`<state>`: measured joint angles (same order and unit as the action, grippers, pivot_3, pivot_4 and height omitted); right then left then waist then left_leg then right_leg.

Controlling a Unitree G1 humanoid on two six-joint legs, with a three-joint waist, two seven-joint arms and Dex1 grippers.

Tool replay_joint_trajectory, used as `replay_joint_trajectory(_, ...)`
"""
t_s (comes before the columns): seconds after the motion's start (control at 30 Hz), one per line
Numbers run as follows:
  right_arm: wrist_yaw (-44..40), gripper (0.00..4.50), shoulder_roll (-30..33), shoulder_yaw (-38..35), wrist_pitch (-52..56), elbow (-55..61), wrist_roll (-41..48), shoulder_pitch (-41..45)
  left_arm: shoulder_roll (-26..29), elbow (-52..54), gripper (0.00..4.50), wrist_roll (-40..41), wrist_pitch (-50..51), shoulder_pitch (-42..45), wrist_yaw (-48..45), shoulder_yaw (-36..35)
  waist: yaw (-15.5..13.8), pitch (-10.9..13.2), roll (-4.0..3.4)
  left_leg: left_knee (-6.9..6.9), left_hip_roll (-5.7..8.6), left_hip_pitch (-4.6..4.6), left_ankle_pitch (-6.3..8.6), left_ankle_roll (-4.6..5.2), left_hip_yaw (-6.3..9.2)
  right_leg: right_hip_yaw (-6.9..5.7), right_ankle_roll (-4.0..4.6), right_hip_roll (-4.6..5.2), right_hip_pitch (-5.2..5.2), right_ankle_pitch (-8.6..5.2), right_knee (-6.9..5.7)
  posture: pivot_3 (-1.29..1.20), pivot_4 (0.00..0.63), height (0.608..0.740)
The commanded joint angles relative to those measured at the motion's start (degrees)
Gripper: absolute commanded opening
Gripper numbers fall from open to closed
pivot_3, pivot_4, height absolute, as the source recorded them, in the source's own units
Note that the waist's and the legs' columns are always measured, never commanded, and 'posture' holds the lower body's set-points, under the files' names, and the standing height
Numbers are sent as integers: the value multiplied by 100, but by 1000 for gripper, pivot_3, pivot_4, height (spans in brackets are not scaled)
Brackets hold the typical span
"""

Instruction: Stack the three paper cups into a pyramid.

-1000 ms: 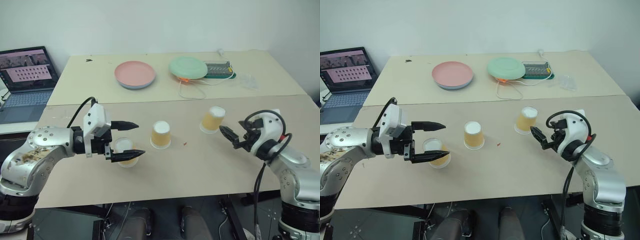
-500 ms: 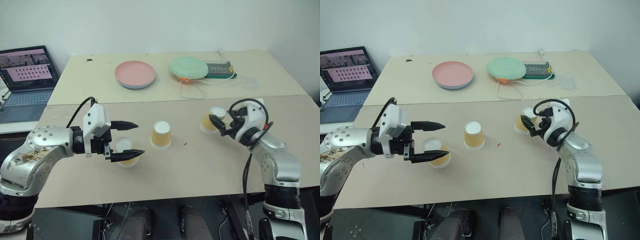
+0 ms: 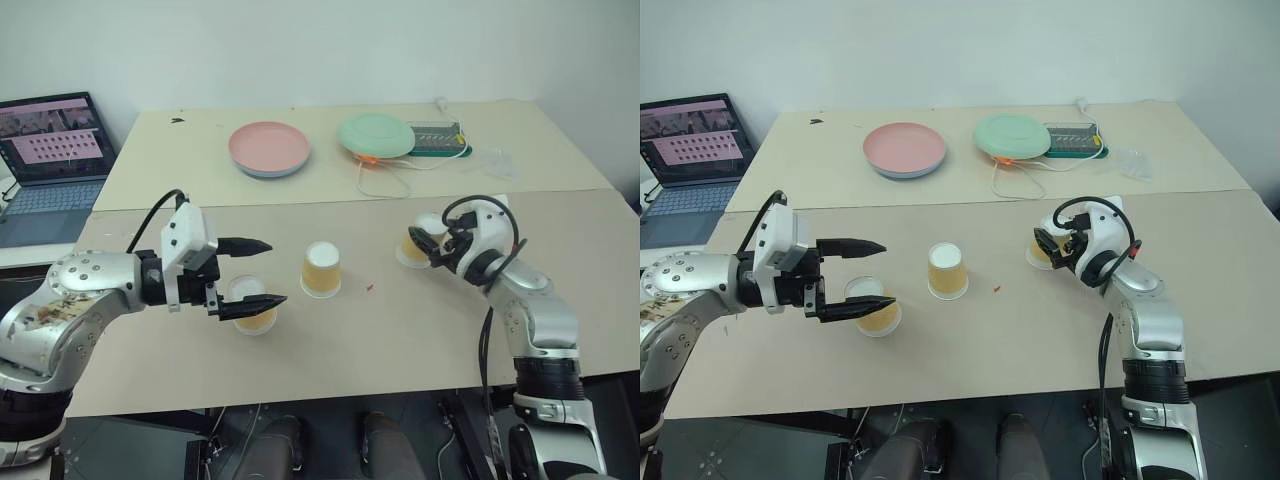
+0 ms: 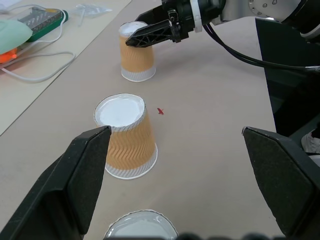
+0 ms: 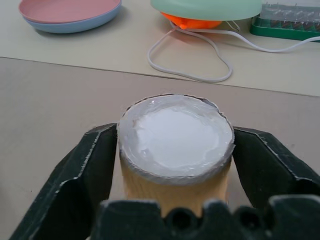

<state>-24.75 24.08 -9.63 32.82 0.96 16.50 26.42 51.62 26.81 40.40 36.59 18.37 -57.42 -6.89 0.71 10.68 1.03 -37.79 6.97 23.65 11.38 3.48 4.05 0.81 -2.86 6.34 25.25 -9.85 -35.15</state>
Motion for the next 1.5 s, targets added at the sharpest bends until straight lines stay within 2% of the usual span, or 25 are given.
replay_joint_trajectory(0.03, -15, 2847, 44, -15, -149, 167, 20, 108, 75, 192, 4500, 48, -3, 65, 23, -160, 0, 0, 0, 0, 0, 0, 0, 0, 0, 0, 0, 0, 0, 0, 0, 0, 150, 718)
replay_joint_trajectory(0.17, -104, 2847, 50, 26, -115, 298, 85, 163, 82, 192, 4500, 45, -5, 65, 27, -143, 3, 0, 0, 0, 0, 0, 0, 0, 0, 0, 0, 0, 0, 0, 0, 0, 150, 718)
replay_joint_trajectory(0.27, -531, 2847, 136, 73, -77, 506, 356, 284, 79, 174, 4500, 31, -11, 86, 28, -117, 5, 0, 0, 0, 0, 0, 0, 0, 0, 0, 0, 0, 0, 0, 0, 0, 150, 718)
replay_joint_trajectory(0.47, -2089, 2847, 727, 361, -1, 638, 976, 543, 67, 146, 4500, 16, -14, 150, 23, -66, 10, 1, -1, 0, 0, 0, 0, 1, 0, -2, 0, 0, -1, 0, 3, 0, 150, 718)
replay_joint_trajectory(0.63, -3383, 2847, 1178, 1057, -420, 245, 800, 526, 114, 182, 4500, 52, 13, 161, 15, -124, -1, 1, 2, 0, -1, -1, 1, 2, 2, -5, -1, 1, -7, -1, 8, 0, 150, 718)
replay_joint_trajectory(0.77, -3990, 2847, 1219, 1527, -831, -222, 540, 731, 143, 213, 4500, 69, 29, 157, 34, -168, 2, 1, 2, -1, -1, -1, 1, 1, 2, -5, -2, 2, -6, -1, 7, 0, 150, 718)
replay_joint_trajectory(1.13, -4167, 2847, 649, 1885, -1482, -1163, 106, 1358, 212, 353, 4500, 126, 151, 25, 136, -416, 12, 1, 3, 0, -2, 0, 1, 0, 2, -3, 0, 0, -1, 0, 5, 0, 150, 718)
replay_joint_trajectory(1.5, -4263, 2847, 583, 1931, -1804, -1646, -196, 1482, 254, 507, 4500, 240, 285, -81, 214, -524, 5, 1, 3, -1, -1, -3, 1, -2, 2, -3, 0, -1, -1, 2, 2, 0, 150, 718)
